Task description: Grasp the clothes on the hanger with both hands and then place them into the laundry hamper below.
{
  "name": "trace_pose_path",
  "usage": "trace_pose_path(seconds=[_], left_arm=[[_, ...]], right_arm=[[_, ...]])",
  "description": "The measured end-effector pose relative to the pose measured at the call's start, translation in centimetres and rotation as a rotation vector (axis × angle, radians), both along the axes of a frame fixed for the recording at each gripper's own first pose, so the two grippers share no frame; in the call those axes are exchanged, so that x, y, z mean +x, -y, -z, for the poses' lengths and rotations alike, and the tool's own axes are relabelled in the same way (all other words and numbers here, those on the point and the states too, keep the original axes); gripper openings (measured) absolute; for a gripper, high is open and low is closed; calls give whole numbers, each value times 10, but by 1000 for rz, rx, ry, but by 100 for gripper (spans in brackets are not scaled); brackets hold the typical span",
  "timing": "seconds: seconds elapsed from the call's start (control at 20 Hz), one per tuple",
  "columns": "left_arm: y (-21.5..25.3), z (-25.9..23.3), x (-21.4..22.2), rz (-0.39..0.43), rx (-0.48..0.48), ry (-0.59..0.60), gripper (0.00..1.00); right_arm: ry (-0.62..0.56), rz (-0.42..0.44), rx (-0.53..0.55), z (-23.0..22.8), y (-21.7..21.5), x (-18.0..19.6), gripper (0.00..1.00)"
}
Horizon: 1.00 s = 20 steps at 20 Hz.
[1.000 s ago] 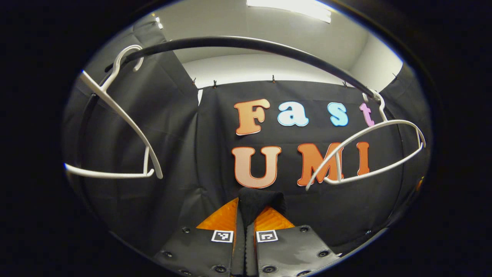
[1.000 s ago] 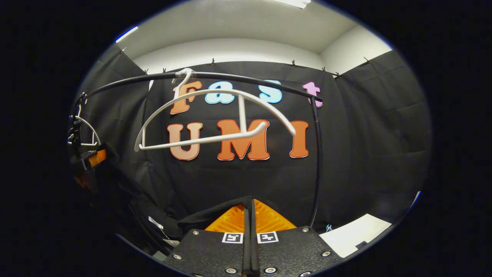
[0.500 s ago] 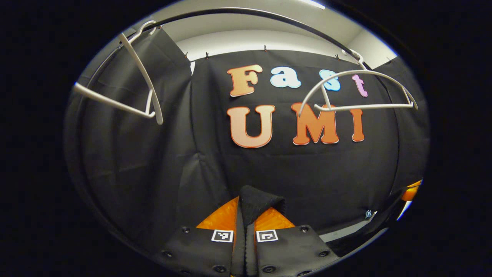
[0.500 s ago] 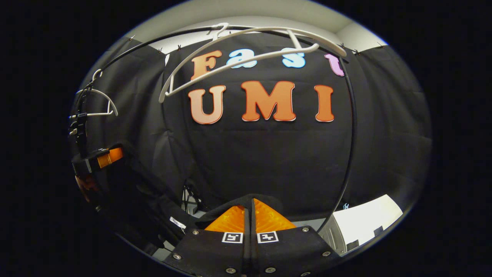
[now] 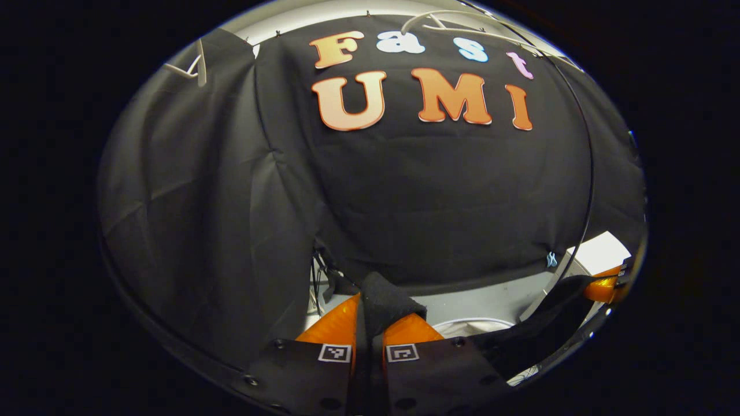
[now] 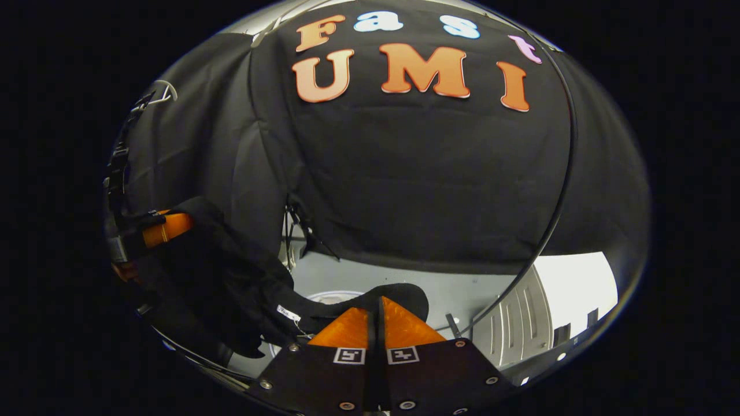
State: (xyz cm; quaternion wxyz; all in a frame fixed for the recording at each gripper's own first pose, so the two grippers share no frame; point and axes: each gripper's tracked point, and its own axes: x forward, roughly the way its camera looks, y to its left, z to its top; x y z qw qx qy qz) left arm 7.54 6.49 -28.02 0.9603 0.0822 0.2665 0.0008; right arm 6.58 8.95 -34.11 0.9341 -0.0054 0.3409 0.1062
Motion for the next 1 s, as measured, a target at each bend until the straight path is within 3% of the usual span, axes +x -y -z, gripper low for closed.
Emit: trace_pose_path(seconds=[0.4,0.75,0.8,0.95,1.0], left_arm=[[-11,122,-32,-46,15,-307,8],[-22,187,-81,-66,44,-526,14],[-25,197,-89,-73,39,-556,20],[-28,219,-105,-84,41,-616,43],[-31,224,-109,-83,51,-628,57]], right_arm=[[-232,-34,-37,92,-3,-27,3],[-358,-70,-52,129,-7,-48,10],[-389,-70,-53,137,-6,-51,1],[-436,-56,-48,151,-2,-62,23],[-441,-54,-64,153,2,-63,19]])
